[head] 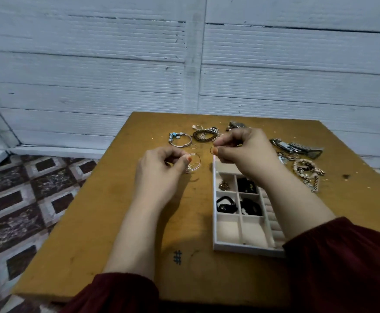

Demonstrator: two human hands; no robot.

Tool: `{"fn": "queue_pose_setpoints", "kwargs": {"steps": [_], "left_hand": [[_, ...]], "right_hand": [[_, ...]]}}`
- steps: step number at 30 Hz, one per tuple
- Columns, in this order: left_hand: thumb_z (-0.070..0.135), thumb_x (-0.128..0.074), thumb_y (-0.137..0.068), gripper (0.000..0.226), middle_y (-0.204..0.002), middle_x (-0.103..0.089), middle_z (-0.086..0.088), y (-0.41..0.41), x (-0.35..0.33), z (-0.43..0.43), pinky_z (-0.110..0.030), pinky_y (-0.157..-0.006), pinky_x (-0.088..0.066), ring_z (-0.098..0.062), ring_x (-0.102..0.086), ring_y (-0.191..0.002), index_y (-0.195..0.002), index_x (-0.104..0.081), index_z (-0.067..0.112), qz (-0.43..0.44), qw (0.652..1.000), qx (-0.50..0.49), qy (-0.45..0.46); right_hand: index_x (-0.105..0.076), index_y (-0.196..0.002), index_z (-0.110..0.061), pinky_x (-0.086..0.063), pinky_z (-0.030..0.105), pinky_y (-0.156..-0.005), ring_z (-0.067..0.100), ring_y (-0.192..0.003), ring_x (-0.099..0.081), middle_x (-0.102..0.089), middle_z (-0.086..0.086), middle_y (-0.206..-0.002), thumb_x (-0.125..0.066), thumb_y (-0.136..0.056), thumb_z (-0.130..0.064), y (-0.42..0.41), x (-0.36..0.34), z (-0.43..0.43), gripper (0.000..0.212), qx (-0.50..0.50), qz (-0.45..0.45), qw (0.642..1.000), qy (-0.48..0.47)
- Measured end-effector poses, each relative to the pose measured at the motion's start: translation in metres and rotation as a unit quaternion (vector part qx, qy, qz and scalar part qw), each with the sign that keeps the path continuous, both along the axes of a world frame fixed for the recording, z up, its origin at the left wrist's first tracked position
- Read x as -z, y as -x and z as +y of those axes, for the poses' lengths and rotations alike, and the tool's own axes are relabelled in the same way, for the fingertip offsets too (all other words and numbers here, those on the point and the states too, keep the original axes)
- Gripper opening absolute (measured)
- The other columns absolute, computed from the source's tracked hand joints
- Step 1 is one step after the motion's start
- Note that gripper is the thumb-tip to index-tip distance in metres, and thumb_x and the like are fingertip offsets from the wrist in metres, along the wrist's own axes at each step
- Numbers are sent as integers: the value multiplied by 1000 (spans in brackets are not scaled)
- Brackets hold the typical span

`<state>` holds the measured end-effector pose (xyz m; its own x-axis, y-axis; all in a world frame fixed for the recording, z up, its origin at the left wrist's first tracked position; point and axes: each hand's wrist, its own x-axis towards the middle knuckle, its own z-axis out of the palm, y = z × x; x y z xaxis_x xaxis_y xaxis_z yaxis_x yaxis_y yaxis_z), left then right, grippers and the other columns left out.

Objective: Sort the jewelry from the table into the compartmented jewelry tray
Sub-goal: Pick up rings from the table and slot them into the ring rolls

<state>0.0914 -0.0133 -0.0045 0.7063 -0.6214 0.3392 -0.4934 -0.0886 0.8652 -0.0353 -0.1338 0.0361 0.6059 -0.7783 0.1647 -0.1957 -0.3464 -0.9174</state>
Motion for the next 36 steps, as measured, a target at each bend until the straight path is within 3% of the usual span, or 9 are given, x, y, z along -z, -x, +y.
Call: {"fn": "queue_pose_setpoints", "kwargs": {"steps": [4,8,11,14,19,23,26,36], "left_hand": [[19,-72,-82,12,-67,-65,10,23,-5,3,-22,-60,-43,-2,-55,-59,-73,-69,27,8,997,68,-19],[14,-70,-84,18,-69,-66,2,47,-12,4,-15,-57,-42,-2,-53,-58,-71,-67,27,18,991,128,-42],[15,-70,-84,14,-74,-69,-5,60,-15,5,-20,-61,-44,-7,-56,-64,-73,-68,23,15,985,157,-71],[15,-69,-84,7,-78,-71,-9,68,-16,8,-25,-68,-46,-12,-58,-70,-77,-72,17,11,974,187,-124],[17,-69,-84,8,-77,-69,-13,74,-15,17,-24,-63,-42,-17,-56,-68,-77,-72,14,-14,961,193,-197],[16,-69,-83,8,-60,-56,-1,71,-15,21,-23,-58,-39,-14,-49,-60,-77,-71,11,-8,954,189,-233],[15,-69,-83,8,-58,-53,-1,70,-15,22,-24,-59,-39,-14,-47,-57,-76,-72,12,-21,951,186,-247],[23,-78,-74,3,-70,-66,5,76,-11,17,-26,-63,-49,-7,-59,-68,-74,-77,26,-134,930,173,-296]], "right_hand": [[-68,-75,-14,-52,17,-58,7,-53,-58,-61,-4,-59,-70,-79,2,41,-2,5,17,39,-36,999,-12],[-70,-77,-14,-52,19,-62,12,-60,-60,-65,-1,-66,-68,-79,2,72,1,13,17,77,-74,994,-21],[-70,-74,-18,-53,28,-71,15,-64,-61,-66,3,-68,-66,-78,6,89,8,20,24,92,-96,991,-31],[-70,-76,-17,-52,26,-66,15,-63,-61,-66,5,-68,-66,-79,6,102,13,26,23,101,-104,989,-39],[-69,-76,-16,-47,20,-55,12,-56,-53,-62,7,-67,-65,-80,7,114,19,29,24,93,-109,989,-43],[-70,-78,-15,-47,19,-52,9,-54,-51,-61,8,-70,-66,-80,6,118,22,29,22,94,-109,989,-42],[-70,-81,-12,-48,16,-50,3,-49,-52,-62,5,-68,-67,-81,4,119,22,29,17,99,-108,988,-45],[-71,-79,-21,-44,15,-51,2,-52,-49,-66,-5,-70,-70,-80,-1,117,25,29,20,104,-89,990,-29]]}}
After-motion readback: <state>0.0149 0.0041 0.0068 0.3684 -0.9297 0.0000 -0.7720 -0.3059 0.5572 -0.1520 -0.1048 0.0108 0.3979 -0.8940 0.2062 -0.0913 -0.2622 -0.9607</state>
